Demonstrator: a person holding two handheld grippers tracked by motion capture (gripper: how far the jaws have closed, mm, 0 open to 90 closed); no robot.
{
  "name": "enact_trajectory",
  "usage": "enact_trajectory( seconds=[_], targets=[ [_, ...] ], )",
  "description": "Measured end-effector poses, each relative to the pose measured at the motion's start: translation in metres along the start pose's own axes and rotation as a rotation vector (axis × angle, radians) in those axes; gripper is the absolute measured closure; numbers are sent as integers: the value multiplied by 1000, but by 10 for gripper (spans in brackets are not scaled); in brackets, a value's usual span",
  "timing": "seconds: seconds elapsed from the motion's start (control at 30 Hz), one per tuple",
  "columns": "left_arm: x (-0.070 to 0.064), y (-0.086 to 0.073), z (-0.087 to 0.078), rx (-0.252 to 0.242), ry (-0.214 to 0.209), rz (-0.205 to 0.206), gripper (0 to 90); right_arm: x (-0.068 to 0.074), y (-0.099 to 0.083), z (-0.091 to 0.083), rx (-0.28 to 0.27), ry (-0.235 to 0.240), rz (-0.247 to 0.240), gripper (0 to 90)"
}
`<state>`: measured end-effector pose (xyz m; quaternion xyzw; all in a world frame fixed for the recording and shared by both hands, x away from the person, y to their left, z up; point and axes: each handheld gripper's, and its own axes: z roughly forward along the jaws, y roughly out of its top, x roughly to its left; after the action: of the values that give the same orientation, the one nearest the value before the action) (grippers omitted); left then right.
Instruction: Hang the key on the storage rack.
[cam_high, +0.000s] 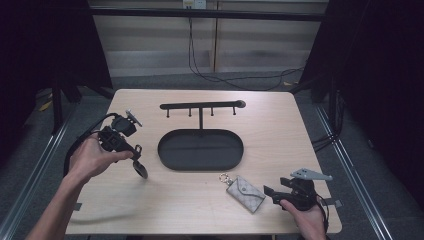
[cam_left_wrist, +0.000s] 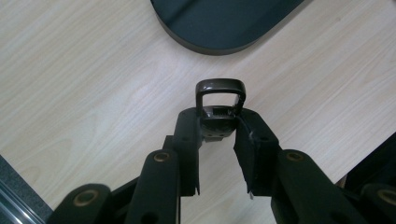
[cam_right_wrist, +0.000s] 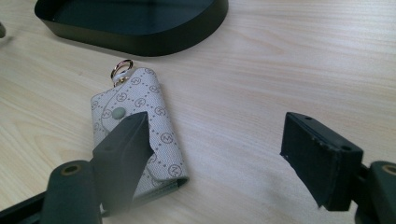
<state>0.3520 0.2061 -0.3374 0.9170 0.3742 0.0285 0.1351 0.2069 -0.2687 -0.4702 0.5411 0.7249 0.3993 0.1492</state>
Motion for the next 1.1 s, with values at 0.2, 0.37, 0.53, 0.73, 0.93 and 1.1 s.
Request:
enact_trajectory(
  seconds=[0.2,0.37,0.53,0.73,0.93,1.1],
  targets=[
    [-3,7,-8,3,-5,4,708,0,0,0,0,0,-1,237],
    [-5,13,-12,15,3,4,708,0,0,-1,-2,-1,0,237],
    [-6,19,-14,10,3,-3,708,0,0,-1,-1,-2,-2,236],
    [-11,28,-14,46,6,4,708,1,0,-1,-2,-3,-4,233],
    [-13,36,-11,68,-33,9,708,1,0,-1,-6,10,-15,193],
    [-13,47,-16,62,-36,4,708,1,0,-2,-8,9,-15,179]
  ],
)
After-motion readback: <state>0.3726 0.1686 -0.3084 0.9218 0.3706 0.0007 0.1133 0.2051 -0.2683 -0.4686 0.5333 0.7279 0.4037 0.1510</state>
